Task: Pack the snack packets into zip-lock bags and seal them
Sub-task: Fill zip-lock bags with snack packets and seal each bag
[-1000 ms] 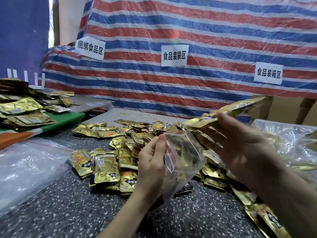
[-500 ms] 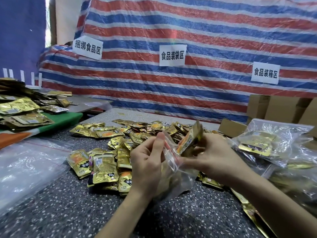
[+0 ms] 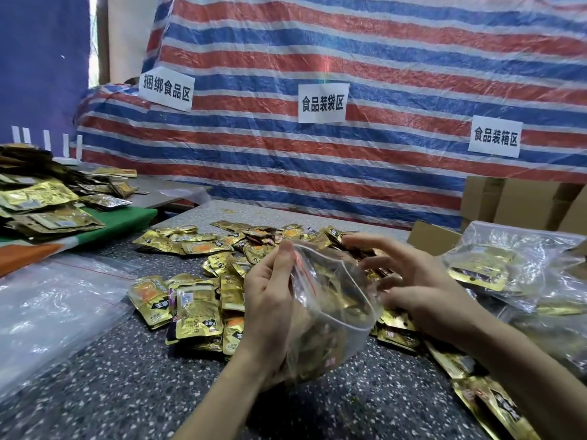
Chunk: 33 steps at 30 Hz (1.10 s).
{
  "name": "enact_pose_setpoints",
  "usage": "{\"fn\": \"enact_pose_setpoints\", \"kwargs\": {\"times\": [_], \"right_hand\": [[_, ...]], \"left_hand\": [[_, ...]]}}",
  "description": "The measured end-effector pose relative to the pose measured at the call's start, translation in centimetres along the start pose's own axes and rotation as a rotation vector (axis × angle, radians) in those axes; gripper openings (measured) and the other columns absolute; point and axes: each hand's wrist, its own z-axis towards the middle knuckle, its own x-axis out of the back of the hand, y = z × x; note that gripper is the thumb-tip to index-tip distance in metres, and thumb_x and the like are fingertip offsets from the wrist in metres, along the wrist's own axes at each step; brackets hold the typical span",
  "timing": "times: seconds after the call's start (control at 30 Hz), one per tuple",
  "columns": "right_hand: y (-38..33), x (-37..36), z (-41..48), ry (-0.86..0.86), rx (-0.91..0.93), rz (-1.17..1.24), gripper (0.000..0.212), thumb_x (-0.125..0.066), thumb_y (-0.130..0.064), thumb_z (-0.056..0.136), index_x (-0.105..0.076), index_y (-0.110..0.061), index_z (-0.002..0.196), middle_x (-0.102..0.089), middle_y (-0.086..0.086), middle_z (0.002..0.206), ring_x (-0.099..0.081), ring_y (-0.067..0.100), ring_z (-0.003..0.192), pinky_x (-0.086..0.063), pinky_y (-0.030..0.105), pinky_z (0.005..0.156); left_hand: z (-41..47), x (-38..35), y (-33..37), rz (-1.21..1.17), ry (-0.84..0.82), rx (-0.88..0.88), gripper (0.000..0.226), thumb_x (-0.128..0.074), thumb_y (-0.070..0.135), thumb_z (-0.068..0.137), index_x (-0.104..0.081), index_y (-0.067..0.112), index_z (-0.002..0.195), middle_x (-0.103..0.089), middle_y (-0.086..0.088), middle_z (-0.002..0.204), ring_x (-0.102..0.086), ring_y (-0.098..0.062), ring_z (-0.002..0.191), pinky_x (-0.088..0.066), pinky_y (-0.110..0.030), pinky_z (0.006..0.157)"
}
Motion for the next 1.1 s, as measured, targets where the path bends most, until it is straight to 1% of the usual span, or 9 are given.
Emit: {"fn": "enact_pose_setpoints", "kwargs": {"times": [0.1,0.2,0.3,0.4,0.57,0.7,0.8,0.87,1.1], "right_hand": [[0.8,-0.2,0.3,-0.086,0.006,-0.080,0.062,-0.078,-0.032,0.071,-0.060,-0.046,0.129,-0.056,-0.020,0.141,-0.053,0.005,0.129,-0.045,0.045,0.105],[1.3,-0.5,0.8,-0.083,0.033,0.109,0.030,-0.080,-0.024,0.080,-0.074,-0.018,0.109,-0.074,0.001,0.115,-0.070,0.015,0.107,-0.056,0.034,0.089],[1.3,-0.9,1.3,0.141,0.100,0.226,0.019,-0.074,-0.014,0.076,-0.074,0.001,0.087,-0.076,0.015,0.083,-0.073,0.021,0.072,-0.059,0.026,0.067],[1.9,-1.1,1.8,0.404,0.130,0.251,0.015,-0.072,-0.013,0.078,-0.074,0.000,0.085,-0.075,0.014,0.076,-0.071,0.020,0.063,-0.057,0.026,0.058],[4.3,-1.6,1.8,0.746,0.083,0.256,0.003,-0.076,-0.010,0.083,-0.078,-0.013,0.083,-0.077,0.003,0.078,-0.072,0.016,0.068,-0.058,0.025,0.059],[6.3,-2.1,1.0,0.936,0.064,0.252,0.007,-0.078,-0.012,0.082,-0.078,-0.019,0.084,-0.077,-0.004,0.081,-0.073,0.014,0.076,-0.060,0.025,0.065],[7.0,-2.4,0.5,0.989,0.090,0.247,0.006,-0.077,-0.013,0.083,-0.076,-0.018,0.087,-0.077,-0.003,0.084,-0.074,0.017,0.078,-0.063,0.036,0.068],[6.9,-2.7,0.2,0.987,0.143,0.237,0.007,-0.076,-0.016,0.083,-0.075,-0.020,0.088,-0.076,-0.004,0.085,-0.073,0.014,0.077,-0.061,0.029,0.067],[7.2,-3.5,-0.8,0.888,0.213,0.090,0.007,-0.068,-0.029,0.088,-0.068,-0.022,0.088,-0.070,-0.011,0.084,-0.067,0.008,0.071,-0.051,0.013,0.057]], "left_hand": [[0.1,0.0,0.2,-0.100,-0.040,0.100,0.047,-0.045,0.033,0.099,-0.070,0.022,0.060,-0.064,0.002,0.063,-0.062,-0.010,0.058,-0.055,-0.021,0.061],[0.1,0.1,0.1,-0.121,-0.100,0.177,0.048,-0.045,0.038,0.101,-0.059,0.015,0.061,-0.061,-0.001,0.061,-0.061,-0.014,0.056,-0.057,-0.027,0.062],[0.2,0.2,0.0,-0.079,-0.135,0.222,0.046,-0.053,0.045,0.095,-0.062,0.012,0.064,-0.060,-0.002,0.060,-0.061,-0.020,0.062,-0.061,-0.042,0.072],[0.7,0.5,-0.1,0.060,-0.063,0.198,0.049,-0.047,0.052,0.093,-0.070,0.018,0.068,-0.068,-0.005,0.072,-0.063,-0.020,0.071,-0.051,-0.057,0.092],[0.6,1.7,-0.5,0.170,-0.134,-0.117,0.056,-0.042,0.073,0.087,-0.069,0.024,0.086,-0.069,-0.005,0.085,-0.065,-0.023,0.082,-0.051,-0.040,0.078],[0.1,2.0,-0.9,0.553,-0.320,-0.382,0.063,-0.049,0.087,0.074,-0.062,0.029,0.094,-0.067,0.007,0.091,-0.065,-0.011,0.081,-0.055,-0.029,0.072],[-0.3,1.4,-1.5,0.786,-0.427,-0.641,0.057,-0.060,0.080,0.074,-0.059,0.027,0.096,-0.064,0.016,0.088,-0.061,-0.007,0.079,-0.052,-0.035,0.066],[-0.5,0.9,-2.1,0.882,-0.436,-0.793,0.054,-0.064,0.075,0.075,-0.058,0.025,0.096,-0.064,0.013,0.087,-0.060,-0.006,0.079,-0.050,-0.035,0.068],[-1.5,-0.2,-3.0,0.915,-0.427,-0.924,0.014,-0.067,0.029,0.093,-0.068,0.015,0.095,-0.070,0.004,0.089,-0.064,-0.013,0.081,-0.047,-0.034,0.071]]}}
